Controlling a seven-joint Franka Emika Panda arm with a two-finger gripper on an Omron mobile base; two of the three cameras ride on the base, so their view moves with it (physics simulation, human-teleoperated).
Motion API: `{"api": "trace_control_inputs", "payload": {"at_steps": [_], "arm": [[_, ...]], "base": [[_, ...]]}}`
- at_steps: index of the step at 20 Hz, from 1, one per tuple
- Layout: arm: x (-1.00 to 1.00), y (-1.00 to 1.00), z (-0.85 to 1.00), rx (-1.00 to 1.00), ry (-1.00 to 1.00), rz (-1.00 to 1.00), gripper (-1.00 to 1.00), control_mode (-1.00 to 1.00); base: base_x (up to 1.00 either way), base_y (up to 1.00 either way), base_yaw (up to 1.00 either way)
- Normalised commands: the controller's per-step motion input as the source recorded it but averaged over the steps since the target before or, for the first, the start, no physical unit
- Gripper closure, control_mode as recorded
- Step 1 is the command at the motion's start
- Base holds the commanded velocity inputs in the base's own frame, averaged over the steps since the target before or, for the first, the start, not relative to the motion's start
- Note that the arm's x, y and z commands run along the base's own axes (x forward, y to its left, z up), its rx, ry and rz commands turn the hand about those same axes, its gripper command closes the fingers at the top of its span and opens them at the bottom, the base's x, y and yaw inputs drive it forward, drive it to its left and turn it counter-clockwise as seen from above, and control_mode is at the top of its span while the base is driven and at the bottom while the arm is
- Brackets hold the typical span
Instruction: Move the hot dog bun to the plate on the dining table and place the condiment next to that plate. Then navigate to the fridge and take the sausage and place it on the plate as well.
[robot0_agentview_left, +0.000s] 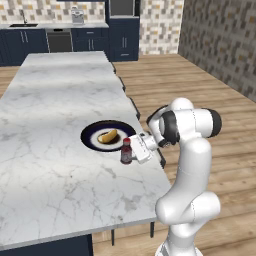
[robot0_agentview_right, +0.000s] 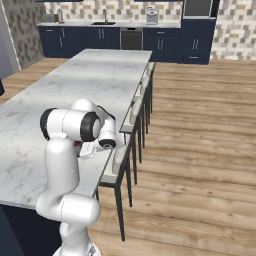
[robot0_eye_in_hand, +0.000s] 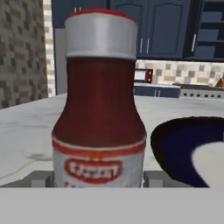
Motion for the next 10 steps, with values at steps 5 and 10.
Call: {"api": "trace_control_inputs", "payload": {"at_steps": [5, 10], "arm": [[0.0, 0.03, -0.05, -0.02, 0.0, 0.0, -1.0, -1.0], [-0.1, 0.0, 0.05, 0.0, 0.0, 0.0, -1.0, -1.0]], "base": [[0.0, 0.0, 0.0], [0.0, 0.0, 0.0]]}}
